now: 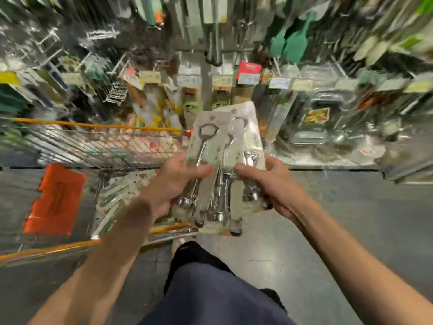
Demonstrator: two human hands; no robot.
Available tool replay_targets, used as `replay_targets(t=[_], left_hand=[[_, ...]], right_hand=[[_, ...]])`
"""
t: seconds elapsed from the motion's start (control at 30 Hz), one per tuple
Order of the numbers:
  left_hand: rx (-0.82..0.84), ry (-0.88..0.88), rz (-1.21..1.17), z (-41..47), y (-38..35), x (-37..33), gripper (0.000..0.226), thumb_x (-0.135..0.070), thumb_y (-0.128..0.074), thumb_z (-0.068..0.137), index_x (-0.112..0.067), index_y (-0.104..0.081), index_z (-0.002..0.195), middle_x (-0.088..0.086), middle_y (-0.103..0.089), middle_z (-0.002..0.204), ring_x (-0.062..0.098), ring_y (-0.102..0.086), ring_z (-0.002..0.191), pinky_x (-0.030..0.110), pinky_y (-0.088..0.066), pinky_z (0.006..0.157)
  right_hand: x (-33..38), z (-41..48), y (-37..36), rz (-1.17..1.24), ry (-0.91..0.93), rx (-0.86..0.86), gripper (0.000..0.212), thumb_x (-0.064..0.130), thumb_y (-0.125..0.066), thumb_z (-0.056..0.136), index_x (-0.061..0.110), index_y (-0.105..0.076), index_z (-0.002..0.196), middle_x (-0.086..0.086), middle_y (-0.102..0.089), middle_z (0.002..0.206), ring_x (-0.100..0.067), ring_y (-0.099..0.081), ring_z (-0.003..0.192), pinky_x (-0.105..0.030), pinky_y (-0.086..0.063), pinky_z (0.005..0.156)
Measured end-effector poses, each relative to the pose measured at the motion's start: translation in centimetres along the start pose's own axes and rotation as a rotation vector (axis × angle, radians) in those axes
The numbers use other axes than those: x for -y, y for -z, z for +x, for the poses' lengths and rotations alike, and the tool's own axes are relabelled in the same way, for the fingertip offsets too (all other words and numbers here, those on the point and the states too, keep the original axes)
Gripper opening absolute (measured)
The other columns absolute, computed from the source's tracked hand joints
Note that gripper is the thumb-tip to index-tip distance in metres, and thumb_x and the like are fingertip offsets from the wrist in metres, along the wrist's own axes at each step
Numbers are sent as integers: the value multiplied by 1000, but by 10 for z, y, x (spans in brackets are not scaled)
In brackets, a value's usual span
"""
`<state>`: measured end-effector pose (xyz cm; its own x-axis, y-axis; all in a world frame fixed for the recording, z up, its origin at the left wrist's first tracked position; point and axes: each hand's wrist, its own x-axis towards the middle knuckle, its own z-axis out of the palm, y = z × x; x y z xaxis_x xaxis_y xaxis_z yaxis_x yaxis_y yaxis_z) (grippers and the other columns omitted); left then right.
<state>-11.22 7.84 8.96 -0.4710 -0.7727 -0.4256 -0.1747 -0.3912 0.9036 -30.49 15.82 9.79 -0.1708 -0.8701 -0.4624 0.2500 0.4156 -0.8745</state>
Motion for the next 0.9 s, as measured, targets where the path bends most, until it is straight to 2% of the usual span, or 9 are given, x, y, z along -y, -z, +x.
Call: replay_targets(t=[0.1, 0.17, 0.27, 0.33, 0.43, 0.57, 0.67, 0.8, 0.9], left_hand=[[115, -50, -2, 7, -72, -24, 27, -2, -70, 80, -6, -68, 107, 8, -78, 89, 19, -75, 74, 28, -60, 60], [211, -99, 15, 11, -122, -41, 22, 1, -67, 83, -8, -68, 103, 8, -77, 88, 18, -74, 74, 29, -60, 62], [346, -172, 36, 19, -188, -66, 35, -10, -75, 72, -7, -69, 106, 12, -77, 95, 23, -74, 83, 36, -62, 73], [433, -207, 62, 25, -231, -81, 44, -19, -78, 64, -8, -68, 106, 12, -77, 98, 25, -74, 87, 36, -60, 74], [574, -238, 92, 37, -297, -102, 45, -17, -76, 68, -7, -65, 110, 11, -76, 100, 25, -74, 90, 34, -60, 73], [729, -246, 128, 61, -385, -125, 46, -18, -75, 71, -6, -61, 112, 12, -76, 101, 25, -74, 91, 31, -60, 72], [815, -278, 159, 85, -450, -142, 52, -21, -75, 71, -4, -58, 118, 10, -76, 104, 24, -74, 94, 30, -59, 74], [796, -418, 229, 120, -530, -174, 67, -45, -82, 64, -12, -58, 117, 6, -75, 107, 24, -72, 100, 48, -55, 92], [728, -561, 270, 139, -588, -199, 86, -76, -78, 55, -15, -59, 114, 15, -72, 111, 38, -68, 102, 57, -52, 93]], right_hand=[[16, -44, 53, 62, 87, -110, 51, 24, -81, 58, 10, -68, 105, -6, -77, 93, -18, -74, 81, -29, -58, 67], [26, -69, 90, 116, 157, -206, 38, 22, -78, 66, 12, -70, 101, -7, -77, 95, -18, -73, 81, -29, -58, 66], [40, -103, 140, 166, 268, -332, 22, 15, -72, 80, 12, -71, 102, -8, -77, 99, -20, -72, 83, -30, -59, 66], [48, -124, 172, 157, 341, -411, 32, 17, -75, 77, 10, -69, 107, -8, -76, 101, -21, -73, 86, -29, -58, 66], [61, -148, 222, 115, 429, -521, 49, 15, -84, 68, 8, -68, 113, -9, -75, 107, -25, -72, 98, -36, -60, 82], [78, -166, 299, 111, 461, -704, 38, 9, -80, 73, 11, -69, 109, -6, -76, 102, -26, -72, 97, -41, -59, 84], [98, -175, 358, 121, 488, -775, 45, 15, -80, 69, 11, -67, 112, -6, -76, 102, -24, -73, 96, -42, -59, 83], [136, -185, 439, 104, 497, -859, 47, 14, -79, 73, 10, -63, 117, -6, -75, 105, -24, -73, 95, -41, -60, 77], [171, -192, 494, 57, 532, -888, 47, 15, -78, 76, 10, -62, 120, -6, -74, 108, -21, -73, 95, -37, -61, 75]])
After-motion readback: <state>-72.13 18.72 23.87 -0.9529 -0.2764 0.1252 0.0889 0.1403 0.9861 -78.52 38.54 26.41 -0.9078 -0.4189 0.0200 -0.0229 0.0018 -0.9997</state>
